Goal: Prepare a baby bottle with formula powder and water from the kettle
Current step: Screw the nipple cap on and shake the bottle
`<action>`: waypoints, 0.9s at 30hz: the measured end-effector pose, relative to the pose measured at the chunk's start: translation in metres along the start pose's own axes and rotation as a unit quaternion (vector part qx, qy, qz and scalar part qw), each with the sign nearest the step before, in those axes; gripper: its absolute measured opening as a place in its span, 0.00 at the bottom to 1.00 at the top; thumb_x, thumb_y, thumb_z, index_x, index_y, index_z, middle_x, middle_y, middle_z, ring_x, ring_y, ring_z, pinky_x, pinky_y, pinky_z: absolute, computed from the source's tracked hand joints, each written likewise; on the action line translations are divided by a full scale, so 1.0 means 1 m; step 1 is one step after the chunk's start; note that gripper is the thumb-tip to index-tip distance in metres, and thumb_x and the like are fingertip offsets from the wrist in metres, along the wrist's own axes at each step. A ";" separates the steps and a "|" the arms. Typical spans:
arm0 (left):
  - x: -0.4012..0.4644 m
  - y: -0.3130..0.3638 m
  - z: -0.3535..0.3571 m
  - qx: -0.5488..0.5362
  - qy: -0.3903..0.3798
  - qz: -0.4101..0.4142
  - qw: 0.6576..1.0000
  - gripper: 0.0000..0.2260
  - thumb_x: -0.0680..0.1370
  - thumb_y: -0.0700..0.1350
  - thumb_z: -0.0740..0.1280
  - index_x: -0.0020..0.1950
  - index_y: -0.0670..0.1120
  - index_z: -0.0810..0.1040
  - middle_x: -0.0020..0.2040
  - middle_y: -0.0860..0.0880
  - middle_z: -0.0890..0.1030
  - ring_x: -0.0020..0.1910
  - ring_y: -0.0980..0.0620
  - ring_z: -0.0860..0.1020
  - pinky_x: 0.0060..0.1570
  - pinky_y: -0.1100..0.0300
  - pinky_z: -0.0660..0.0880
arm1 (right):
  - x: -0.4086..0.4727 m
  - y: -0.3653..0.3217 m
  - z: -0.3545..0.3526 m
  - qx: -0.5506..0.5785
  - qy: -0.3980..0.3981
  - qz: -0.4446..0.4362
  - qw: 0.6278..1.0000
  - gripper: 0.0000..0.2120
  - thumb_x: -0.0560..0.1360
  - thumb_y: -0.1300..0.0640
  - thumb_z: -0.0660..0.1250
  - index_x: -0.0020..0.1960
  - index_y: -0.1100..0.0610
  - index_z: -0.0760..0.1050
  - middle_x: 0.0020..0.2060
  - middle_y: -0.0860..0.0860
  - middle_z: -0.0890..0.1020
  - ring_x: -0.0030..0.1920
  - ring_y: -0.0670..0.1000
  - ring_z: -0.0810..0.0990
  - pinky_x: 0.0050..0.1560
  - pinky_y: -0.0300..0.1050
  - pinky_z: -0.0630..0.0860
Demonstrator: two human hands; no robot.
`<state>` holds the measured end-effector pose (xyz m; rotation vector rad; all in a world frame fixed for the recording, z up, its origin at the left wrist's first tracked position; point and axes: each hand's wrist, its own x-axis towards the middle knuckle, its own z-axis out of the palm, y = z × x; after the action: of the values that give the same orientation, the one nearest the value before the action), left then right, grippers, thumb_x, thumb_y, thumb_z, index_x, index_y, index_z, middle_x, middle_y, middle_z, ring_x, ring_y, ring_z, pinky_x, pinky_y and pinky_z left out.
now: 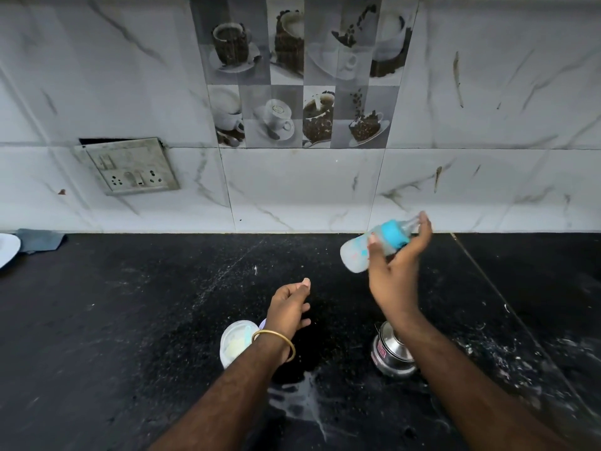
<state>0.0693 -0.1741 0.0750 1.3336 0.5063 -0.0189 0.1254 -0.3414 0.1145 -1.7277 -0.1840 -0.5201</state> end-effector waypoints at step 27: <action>0.006 0.003 0.003 -0.007 -0.009 0.002 1.000 0.10 0.78 0.54 0.67 0.52 0.48 0.77 0.59 0.48 0.80 0.59 0.46 0.79 0.48 0.53 0.77 | -0.012 0.009 0.005 -0.057 -0.169 0.003 0.984 0.38 0.76 0.54 0.68 0.77 0.41 0.50 0.73 0.56 0.68 0.67 0.56 0.75 0.68 0.55 0.74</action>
<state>0.0762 -0.1750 0.0759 1.3193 0.4880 -0.0247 0.1201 -0.3371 0.1003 -1.9202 -0.3954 -0.2321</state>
